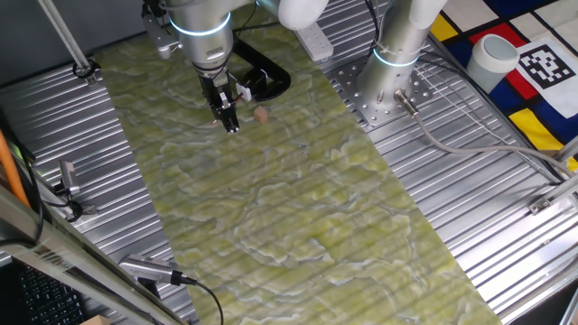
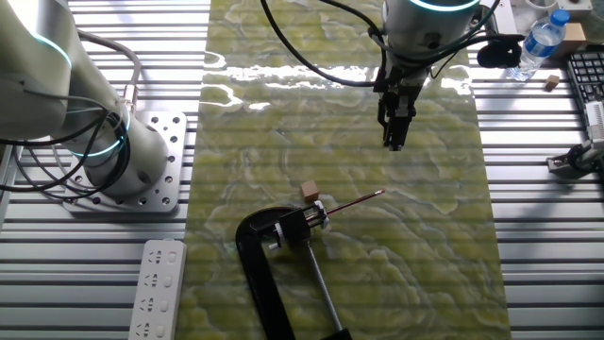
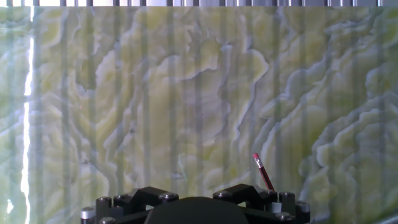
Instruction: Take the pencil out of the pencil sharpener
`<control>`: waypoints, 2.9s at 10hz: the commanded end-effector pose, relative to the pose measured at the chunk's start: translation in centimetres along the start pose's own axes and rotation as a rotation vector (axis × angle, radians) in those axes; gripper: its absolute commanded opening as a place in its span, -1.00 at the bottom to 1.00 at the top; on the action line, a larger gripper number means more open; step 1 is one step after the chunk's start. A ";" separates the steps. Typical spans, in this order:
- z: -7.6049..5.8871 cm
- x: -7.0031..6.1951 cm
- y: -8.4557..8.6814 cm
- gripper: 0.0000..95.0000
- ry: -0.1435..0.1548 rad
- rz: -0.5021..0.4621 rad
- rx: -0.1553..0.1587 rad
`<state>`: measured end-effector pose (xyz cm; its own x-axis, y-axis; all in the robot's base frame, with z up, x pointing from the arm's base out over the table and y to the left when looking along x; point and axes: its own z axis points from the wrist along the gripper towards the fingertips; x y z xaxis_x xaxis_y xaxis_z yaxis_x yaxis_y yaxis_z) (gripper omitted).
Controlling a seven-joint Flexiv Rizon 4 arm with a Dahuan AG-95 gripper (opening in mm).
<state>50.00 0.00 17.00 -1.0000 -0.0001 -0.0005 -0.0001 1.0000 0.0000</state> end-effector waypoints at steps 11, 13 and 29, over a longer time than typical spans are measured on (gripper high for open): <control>-0.3 -0.1 -0.1 -1.00 -0.023 -0.220 -0.008; -0.5 -0.1 -0.1 -1.00 -0.032 -0.222 -0.010; -0.5 -0.1 -0.1 -1.00 -0.031 -0.281 0.076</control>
<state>49.94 -0.08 17.51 -0.9604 -0.2774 -0.0252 -0.2747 0.9582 -0.0803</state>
